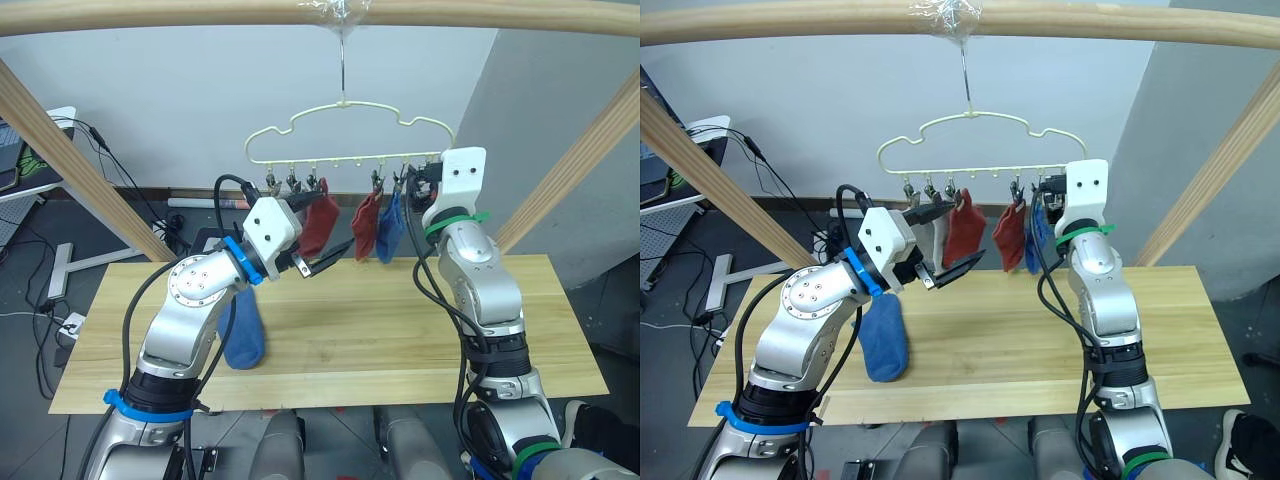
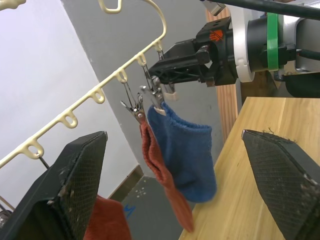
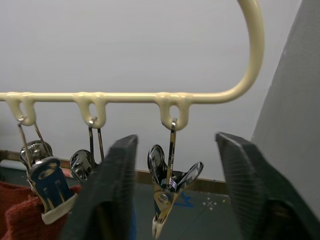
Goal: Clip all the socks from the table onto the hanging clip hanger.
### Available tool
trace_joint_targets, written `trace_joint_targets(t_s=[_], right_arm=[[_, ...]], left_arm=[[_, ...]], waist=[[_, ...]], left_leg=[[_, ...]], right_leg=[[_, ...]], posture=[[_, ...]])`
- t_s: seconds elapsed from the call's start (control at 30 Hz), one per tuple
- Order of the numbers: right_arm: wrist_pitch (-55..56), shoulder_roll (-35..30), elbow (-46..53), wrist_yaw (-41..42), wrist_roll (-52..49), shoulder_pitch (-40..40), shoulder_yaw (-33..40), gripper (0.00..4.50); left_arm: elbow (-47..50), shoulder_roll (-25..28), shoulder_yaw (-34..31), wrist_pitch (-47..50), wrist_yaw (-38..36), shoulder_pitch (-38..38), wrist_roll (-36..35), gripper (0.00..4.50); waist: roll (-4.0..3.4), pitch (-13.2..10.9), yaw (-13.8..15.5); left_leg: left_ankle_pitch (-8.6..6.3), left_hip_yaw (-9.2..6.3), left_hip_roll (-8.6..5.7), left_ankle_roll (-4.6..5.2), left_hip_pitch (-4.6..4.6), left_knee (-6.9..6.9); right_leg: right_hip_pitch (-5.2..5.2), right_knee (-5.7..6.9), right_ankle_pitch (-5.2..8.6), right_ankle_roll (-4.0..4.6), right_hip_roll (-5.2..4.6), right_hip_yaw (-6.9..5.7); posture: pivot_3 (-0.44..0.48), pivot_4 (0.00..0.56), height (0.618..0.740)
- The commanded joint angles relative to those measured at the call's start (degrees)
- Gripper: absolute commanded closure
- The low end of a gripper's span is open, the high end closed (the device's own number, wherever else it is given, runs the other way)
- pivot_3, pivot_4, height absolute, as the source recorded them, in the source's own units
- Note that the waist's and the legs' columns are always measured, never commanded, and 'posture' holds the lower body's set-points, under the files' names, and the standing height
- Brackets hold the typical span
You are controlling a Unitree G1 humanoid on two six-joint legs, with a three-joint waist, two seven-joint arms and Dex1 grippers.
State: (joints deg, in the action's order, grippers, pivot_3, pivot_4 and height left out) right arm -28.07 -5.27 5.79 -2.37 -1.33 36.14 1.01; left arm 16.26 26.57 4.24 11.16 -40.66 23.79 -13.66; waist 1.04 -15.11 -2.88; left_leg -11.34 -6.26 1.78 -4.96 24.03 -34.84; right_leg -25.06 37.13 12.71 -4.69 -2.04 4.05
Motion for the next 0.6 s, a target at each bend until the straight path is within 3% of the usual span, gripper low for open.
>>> trace_joint_targets(t_s=[0.03,0.6], right_arm=[[-0.1,0.2,1.8,-0.4,0.4,0.1,0.4,3.20],[-0.1,0.8,0.8,-0.3,0.9,1.0,-0.3,3.20]], left_arm=[[2.6,-0.3,-0.3,-0.1,0.1,0.8,-0.8,0.00],[3.4,-0.5,-0.5,0.6,0.3,0.8,-0.9,0.00]], waist=[[0.00,0.0,0.0],[0.00,0.0,0.0]], left_leg=[[0.00,0.00,0.00,0.00,0.00,0.00],[0.00,0.00,0.00,0.00,0.00,0.00]], right_leg=[[0.00,0.00,0.00,0.00,0.00,0.00],[0.00,0.01,0.00,0.00,0.00,0.00]], posture=[[0.076,0.248,0.740],[0.078,0.251,0.740]])
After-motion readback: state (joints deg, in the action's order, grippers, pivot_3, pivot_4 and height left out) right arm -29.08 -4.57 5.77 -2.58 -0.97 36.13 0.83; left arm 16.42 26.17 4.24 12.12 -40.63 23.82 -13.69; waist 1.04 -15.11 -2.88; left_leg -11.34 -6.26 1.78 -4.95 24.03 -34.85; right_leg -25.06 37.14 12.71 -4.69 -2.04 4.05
